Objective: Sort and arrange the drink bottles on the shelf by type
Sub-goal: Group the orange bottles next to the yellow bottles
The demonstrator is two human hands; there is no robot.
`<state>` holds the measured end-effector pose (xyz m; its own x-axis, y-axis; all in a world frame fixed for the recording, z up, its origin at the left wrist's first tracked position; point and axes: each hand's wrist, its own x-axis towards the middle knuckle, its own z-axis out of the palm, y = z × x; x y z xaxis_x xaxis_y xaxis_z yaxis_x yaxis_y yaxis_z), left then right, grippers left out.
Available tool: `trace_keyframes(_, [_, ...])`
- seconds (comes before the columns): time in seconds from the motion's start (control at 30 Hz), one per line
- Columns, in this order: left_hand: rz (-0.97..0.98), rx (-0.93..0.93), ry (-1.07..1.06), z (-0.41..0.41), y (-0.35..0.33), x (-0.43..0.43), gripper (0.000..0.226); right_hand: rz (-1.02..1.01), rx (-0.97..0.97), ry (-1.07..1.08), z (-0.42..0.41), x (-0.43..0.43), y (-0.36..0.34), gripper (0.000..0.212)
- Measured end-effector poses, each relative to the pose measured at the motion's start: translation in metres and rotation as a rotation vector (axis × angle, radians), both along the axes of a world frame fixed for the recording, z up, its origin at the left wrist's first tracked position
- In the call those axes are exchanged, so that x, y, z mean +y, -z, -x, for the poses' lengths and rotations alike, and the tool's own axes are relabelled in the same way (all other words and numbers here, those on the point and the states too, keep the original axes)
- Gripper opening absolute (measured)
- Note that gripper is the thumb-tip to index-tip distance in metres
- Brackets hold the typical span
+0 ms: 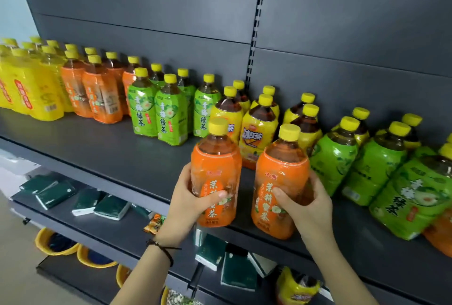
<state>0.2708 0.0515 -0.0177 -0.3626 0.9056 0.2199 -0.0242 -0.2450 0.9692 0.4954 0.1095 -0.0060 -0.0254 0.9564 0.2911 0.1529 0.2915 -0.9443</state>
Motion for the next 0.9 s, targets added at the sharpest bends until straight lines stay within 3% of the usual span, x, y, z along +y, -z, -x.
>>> trace_keyframes(0.13, [-0.022, 0.003, -0.036, 0.057, -0.014, -0.005, 0.085, -0.011, 0.024, -0.036, 0.060, -0.004, -0.002, 0.072])
trace_keyframes(0.3, [-0.033, 0.114, -0.074, 0.147, -0.023, -0.007, 0.091, -0.010, 0.091, -0.069, 0.143, -0.005, -0.008, 0.088])
trace_keyframes(0.63, [0.021, 0.041, -0.148, 0.303, -0.002, -0.012, 0.109, -0.128, 0.179, -0.166, 0.301, 0.003, 0.002, 0.081])
trace_keyframes(0.83, [0.008, 0.062, -0.137, 0.364, -0.002, 0.011, 0.084, -0.165, 0.104, -0.257, 0.366, 0.029, 0.007, 0.081])
trace_keyframes(0.9, [-0.005, 0.072, -0.144, 0.380, -0.001, 0.023, 0.087, -0.198, 0.076, -0.252, 0.384, 0.034, 0.011, 0.083])
